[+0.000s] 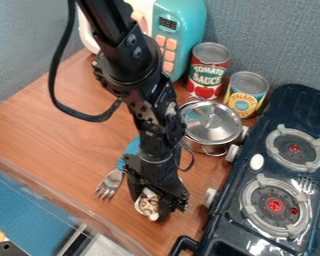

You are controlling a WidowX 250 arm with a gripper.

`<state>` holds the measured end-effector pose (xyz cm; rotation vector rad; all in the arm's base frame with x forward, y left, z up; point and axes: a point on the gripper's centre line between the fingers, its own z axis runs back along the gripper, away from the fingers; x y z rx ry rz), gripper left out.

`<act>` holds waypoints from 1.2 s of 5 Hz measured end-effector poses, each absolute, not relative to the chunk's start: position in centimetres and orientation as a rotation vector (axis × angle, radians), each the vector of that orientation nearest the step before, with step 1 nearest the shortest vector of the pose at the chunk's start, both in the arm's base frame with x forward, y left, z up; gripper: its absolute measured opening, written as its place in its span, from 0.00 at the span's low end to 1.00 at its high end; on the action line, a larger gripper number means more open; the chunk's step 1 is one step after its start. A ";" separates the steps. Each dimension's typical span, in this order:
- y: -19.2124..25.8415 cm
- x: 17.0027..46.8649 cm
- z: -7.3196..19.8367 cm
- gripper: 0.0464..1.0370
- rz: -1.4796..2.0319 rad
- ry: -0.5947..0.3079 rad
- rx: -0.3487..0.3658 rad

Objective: Move the object to the upper middle of the table

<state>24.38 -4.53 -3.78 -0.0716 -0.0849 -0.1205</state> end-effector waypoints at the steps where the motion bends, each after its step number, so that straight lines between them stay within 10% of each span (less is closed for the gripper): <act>1: -4.2 23.8 -3.4 0.52 -0.112 -0.068 -0.063; 4: 2.2 31.0 4.4 0.52 0.097 -0.271 -0.110; 6: 7.7 36.8 3.0 0.52 0.209 -0.251 -0.052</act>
